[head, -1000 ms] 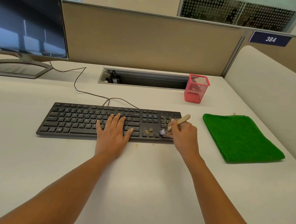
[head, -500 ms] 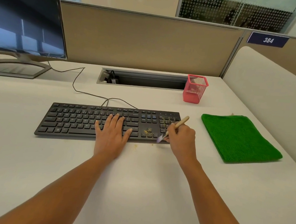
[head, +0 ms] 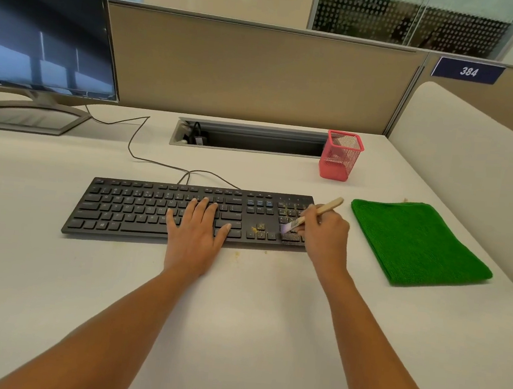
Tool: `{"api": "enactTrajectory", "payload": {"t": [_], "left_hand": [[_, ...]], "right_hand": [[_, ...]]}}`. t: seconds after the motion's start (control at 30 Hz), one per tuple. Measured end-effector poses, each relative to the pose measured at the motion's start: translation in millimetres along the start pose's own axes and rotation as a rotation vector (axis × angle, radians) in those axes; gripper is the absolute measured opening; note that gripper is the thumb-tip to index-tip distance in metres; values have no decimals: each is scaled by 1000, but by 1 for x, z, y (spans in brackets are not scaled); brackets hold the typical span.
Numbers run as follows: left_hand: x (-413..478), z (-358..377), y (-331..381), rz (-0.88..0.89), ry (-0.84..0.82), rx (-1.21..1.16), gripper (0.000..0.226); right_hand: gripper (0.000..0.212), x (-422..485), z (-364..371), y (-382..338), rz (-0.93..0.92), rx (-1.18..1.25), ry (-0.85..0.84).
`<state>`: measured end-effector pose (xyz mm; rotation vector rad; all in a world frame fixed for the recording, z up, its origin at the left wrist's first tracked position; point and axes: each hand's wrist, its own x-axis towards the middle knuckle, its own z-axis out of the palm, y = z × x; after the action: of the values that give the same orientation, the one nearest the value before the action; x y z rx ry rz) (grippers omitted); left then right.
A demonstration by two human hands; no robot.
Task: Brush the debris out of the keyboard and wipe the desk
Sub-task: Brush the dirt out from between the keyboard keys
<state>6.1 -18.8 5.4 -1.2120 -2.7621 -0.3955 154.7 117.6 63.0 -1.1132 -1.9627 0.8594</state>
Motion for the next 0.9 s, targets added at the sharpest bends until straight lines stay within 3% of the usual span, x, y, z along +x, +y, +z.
{"api": "enactTrajectory", "payload": {"t": [0.1, 0.27, 0.47, 0.67, 0.9], "left_hand": [[0, 0, 1, -2, -6, 3, 59], [0, -1, 1, -5, -10, 5, 59], [-1, -1, 1, -2, -9, 6, 59], [-1, -1, 1, -1, -10, 11, 60], [0, -1, 1, -4, -8, 9, 59]], "right_hand": [[40, -3, 8, -4, 2, -55, -72], [35, -6, 16, -10, 56, 104, -197], [38, 2, 12, -5, 95, 110, -51], [38, -11, 18, -11, 59, 43, -189], [39, -5, 8, -9, 62, 38, -129]]}}
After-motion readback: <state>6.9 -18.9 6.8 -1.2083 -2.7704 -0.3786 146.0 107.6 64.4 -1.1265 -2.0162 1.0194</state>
